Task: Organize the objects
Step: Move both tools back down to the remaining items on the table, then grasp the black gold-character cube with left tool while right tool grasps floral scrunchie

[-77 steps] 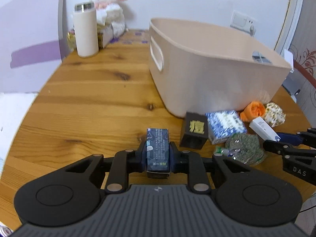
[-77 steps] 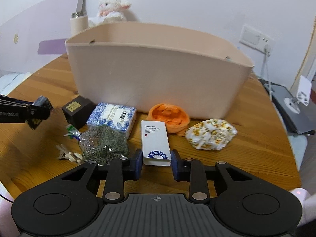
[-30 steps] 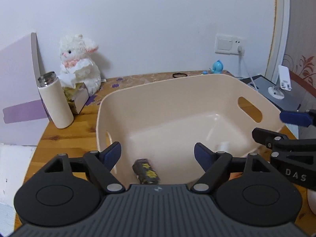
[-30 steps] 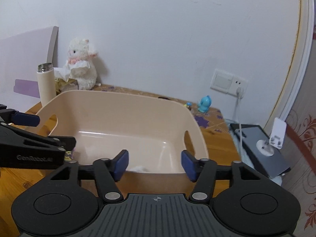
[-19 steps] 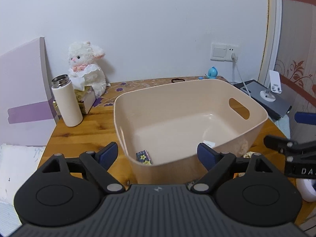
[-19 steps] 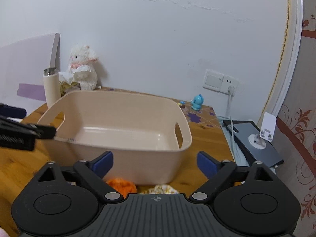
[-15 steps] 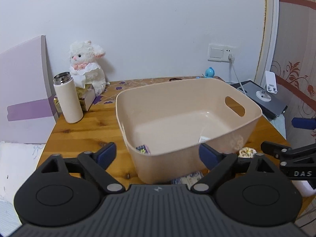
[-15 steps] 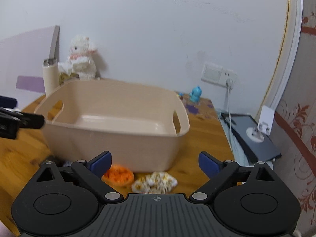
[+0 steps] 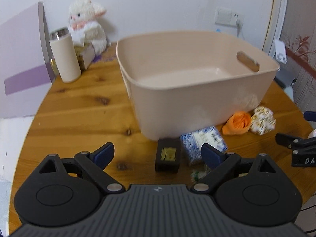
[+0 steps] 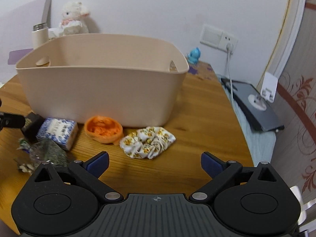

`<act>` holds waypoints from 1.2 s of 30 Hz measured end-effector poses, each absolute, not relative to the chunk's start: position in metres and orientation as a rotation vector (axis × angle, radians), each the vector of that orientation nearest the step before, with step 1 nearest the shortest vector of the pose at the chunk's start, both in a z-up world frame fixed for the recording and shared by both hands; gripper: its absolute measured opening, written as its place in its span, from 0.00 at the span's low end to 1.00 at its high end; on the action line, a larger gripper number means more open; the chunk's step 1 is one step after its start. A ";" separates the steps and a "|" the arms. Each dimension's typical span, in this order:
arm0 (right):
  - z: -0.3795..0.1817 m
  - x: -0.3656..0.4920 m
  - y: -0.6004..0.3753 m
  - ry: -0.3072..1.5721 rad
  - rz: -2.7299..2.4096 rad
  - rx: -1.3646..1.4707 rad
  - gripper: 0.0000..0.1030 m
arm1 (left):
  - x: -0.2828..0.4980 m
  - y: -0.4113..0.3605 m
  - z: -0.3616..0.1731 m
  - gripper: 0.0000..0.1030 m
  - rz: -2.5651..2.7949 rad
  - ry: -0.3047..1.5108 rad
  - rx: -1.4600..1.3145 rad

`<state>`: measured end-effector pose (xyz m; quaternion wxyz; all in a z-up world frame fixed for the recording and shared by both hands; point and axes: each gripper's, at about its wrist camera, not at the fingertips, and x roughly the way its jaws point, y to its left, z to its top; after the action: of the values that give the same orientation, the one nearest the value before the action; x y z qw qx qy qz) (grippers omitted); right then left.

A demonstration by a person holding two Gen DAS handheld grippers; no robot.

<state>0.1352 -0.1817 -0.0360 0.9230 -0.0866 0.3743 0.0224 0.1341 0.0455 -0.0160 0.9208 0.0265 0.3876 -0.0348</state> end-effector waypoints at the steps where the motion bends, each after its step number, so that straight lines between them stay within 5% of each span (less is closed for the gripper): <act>1: -0.038 0.138 -0.184 0.774 0.046 -0.167 0.98 | 0.136 0.045 -0.020 0.92 -0.070 0.805 0.054; 12: -0.062 0.165 -0.178 0.798 0.051 -0.182 0.97 | 0.157 0.049 -0.047 0.88 -0.080 0.862 0.043; 21: -0.071 0.176 -0.159 0.788 0.104 -0.229 0.68 | 0.164 0.054 -0.050 0.69 -0.147 0.855 -0.022; 23: -0.070 0.174 -0.159 0.791 0.121 -0.216 0.54 | 0.164 0.055 -0.050 0.62 -0.162 0.856 -0.037; 26: -0.069 0.170 -0.159 0.798 0.118 -0.219 0.31 | 0.161 0.053 -0.049 0.38 -0.179 0.858 -0.047; 29: -0.070 0.165 -0.160 0.804 0.116 -0.221 0.20 | 0.158 0.048 -0.049 0.34 -0.174 0.859 -0.012; 36: -0.059 0.145 -0.165 0.793 0.112 -0.211 0.16 | 0.146 0.046 -0.043 0.33 -0.179 0.847 -0.003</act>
<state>0.1451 -0.1648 -0.0593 0.9154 -0.1023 0.3855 0.0544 0.1459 0.0463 -0.0430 0.9077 -0.0013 0.4105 -0.0868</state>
